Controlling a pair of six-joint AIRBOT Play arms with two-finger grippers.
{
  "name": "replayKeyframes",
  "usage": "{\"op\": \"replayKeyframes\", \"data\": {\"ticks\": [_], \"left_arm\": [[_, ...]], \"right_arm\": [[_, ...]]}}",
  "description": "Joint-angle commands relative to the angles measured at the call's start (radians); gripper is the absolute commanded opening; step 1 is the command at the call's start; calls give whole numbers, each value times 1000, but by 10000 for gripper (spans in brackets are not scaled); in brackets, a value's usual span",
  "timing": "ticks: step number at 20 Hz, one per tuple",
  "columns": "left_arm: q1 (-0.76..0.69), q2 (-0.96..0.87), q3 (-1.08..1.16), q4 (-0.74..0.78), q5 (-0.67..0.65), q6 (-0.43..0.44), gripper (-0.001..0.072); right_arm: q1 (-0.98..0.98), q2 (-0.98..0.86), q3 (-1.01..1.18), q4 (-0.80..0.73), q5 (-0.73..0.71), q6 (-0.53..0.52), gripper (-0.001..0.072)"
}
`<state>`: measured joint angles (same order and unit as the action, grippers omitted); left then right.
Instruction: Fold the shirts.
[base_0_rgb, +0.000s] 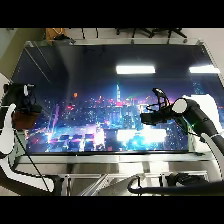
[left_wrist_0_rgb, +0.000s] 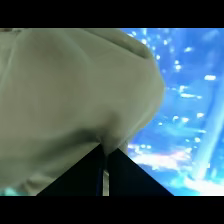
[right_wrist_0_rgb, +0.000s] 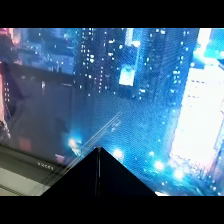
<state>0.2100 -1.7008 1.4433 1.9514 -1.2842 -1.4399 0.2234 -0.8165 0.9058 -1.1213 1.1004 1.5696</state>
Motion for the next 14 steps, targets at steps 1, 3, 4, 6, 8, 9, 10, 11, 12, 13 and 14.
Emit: {"op": "replayKeyframes", "data": {"ticks": [1,3,4,6,8,9,10,11,12,13,14], "left_arm": [[-31,28,127,-101,-79,26,8],[-83,96,212,-254,-77,45,8],[-117,134,256,-341,-81,58,8],[-198,220,346,-533,-90,87,8],[-291,299,433,-647,-87,100,8],[-337,333,466,-666,-82,98,8],[-379,360,485,-670,-82,90,9],[-422,380,489,-670,-81,80,9],[-461,394,476,-670,-81,71,9],[-497,401,452,-671,-80,66,9],[-538,404,412,-671,-71,65,9]], "right_arm": [[1,0,0,0,-1,0,15],[1,0,0,0,-1,0,15],[1,0,0,1,-2,0,15],[1,0,0,0,-1,0,15],[1,0,0,0,-2,0,16],[0,0,0,-1,-1,0,15],[1,0,0,0,-1,0,16],[1,0,0,0,0,0,16],[1,0,0,0,-1,0,15],[1,0,0,1,-1,0,16],[1,0,0,0,-1,0,15]]}}
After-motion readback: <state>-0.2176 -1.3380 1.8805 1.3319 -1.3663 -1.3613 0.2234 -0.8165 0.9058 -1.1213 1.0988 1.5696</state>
